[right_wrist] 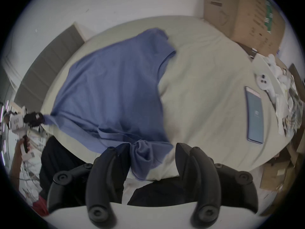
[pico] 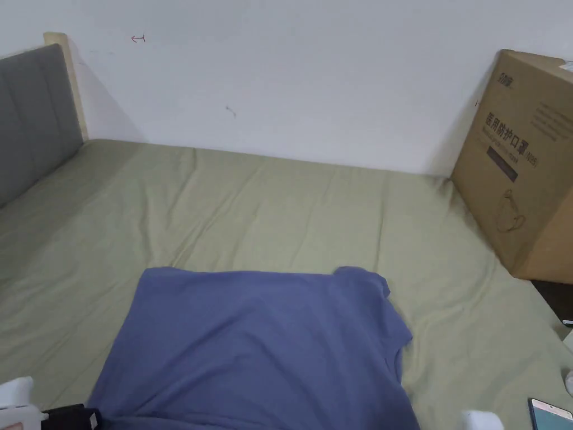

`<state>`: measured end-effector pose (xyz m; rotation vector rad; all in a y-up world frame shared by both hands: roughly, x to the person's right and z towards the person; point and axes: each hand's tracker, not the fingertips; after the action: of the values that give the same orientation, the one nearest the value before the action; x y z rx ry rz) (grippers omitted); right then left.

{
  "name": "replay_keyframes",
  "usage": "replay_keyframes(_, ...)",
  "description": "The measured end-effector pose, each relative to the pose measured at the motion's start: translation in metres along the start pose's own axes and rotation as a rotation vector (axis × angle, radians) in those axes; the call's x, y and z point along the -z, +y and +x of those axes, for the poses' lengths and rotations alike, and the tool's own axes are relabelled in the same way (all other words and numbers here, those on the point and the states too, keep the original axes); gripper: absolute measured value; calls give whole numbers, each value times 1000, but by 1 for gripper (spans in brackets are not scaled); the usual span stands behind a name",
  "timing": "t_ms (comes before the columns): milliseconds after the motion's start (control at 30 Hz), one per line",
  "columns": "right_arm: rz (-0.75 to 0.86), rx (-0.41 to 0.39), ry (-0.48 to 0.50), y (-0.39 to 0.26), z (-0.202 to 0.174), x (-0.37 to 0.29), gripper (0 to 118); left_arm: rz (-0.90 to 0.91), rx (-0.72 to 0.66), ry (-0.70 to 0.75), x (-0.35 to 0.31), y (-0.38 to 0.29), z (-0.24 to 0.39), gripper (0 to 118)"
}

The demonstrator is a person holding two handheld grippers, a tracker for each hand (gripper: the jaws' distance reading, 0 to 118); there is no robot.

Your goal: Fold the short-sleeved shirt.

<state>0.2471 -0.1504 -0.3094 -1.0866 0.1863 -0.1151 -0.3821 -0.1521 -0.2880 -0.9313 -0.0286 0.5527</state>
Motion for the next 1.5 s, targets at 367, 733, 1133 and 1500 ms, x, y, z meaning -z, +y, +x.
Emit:
replay_keyframes(367,567,-69,-29,-39,-41,-170,61,318,294,-96,-131,-13,70,63)
replay_keyframes(733,691,-42,16,-85,-92,-194,1,538,361,-22,-173,-95,136,0)
replay_keyframes(1133,663,-119,1,-47,-96,-171,1,475,424,-8,-162,-92,145,0)
replay_keyframes(1500,250,142,1,244,-32,41,104,417,372,8,-133,-74,136,0)
